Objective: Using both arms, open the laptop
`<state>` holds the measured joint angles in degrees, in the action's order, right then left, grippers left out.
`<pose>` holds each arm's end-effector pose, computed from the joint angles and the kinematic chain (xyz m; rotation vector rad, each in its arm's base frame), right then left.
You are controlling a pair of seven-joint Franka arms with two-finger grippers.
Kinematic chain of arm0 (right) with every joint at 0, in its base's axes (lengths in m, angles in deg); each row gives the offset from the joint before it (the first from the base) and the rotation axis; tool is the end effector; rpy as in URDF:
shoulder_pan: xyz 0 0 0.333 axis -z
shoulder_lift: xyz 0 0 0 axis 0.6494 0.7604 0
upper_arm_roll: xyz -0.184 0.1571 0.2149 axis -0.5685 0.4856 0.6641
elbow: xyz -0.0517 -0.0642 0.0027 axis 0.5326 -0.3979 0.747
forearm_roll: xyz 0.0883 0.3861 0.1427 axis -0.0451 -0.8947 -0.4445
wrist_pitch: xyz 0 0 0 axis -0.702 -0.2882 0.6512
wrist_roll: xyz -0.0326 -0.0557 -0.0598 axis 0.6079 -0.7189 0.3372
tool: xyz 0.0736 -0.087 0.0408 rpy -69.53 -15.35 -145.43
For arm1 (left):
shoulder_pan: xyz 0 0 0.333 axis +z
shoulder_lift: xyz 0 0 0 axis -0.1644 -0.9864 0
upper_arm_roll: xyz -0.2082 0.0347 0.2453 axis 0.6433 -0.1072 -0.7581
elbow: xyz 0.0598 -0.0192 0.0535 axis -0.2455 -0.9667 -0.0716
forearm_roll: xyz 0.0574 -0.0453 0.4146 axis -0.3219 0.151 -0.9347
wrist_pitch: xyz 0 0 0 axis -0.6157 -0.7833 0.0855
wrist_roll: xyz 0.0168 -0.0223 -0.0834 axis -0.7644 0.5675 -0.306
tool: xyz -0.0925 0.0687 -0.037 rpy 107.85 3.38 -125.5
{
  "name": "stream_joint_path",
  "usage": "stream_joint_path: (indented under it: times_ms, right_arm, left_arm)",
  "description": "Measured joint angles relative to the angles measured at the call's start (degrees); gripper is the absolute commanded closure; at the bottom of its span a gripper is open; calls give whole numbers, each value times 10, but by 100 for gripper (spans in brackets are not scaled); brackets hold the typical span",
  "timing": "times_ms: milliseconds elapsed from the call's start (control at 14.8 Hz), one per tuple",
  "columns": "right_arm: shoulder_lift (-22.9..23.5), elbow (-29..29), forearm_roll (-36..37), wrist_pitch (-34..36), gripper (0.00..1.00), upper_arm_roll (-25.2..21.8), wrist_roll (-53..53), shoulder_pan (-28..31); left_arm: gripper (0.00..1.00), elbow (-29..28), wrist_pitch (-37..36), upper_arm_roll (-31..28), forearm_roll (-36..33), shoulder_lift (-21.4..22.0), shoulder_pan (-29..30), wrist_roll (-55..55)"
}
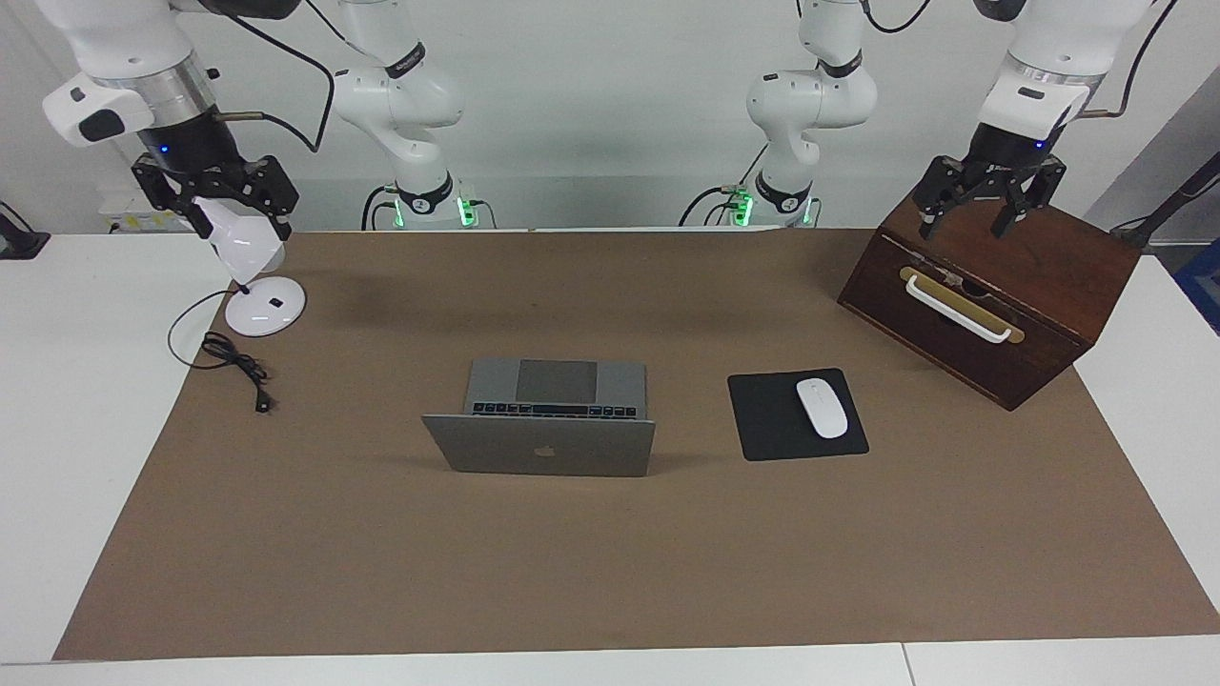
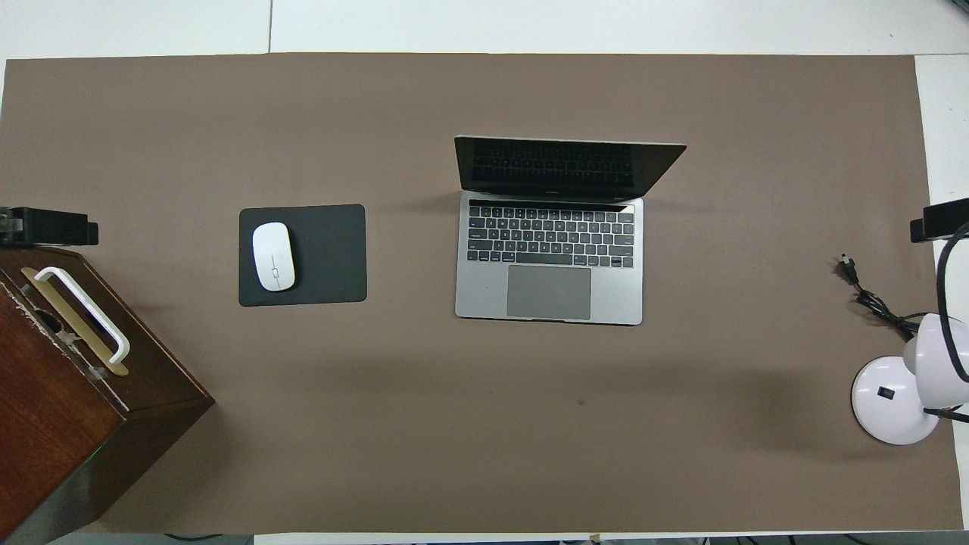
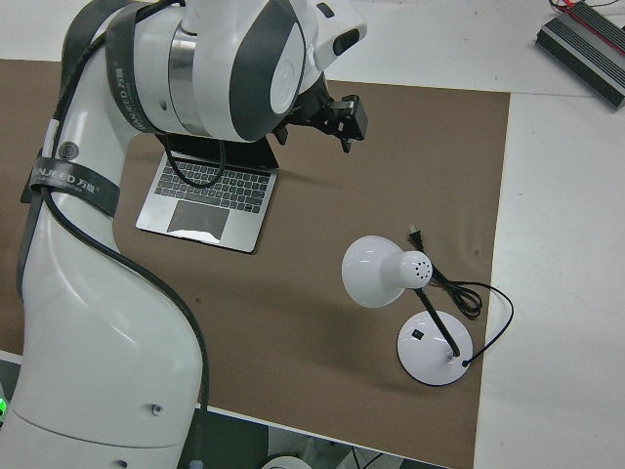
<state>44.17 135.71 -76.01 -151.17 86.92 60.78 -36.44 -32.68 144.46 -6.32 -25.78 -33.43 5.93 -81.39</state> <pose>0.5565 -0.0474 0.6543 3.1231 -0.0790 0.0723 0.5472 -0.0332 0.6622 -3.1347 0.0936 -0.1711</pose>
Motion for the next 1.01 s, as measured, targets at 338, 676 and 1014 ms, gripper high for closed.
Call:
stream_joint_path:
  times_ms: [338,676,1014]
  right_arm:
    - [1,-1,0,11,0,0,0,0]
    - [1,-2,0,14,0,0,0,0]
    - [1,-2,0,14,0,0,0,0]
  left_arm:
    - [0,4,0,-2,0,-21,16,0]
    - [0,-5,5,1,0,-23,16,0]
    - [0,-5,5,3,0,-23,16,0]
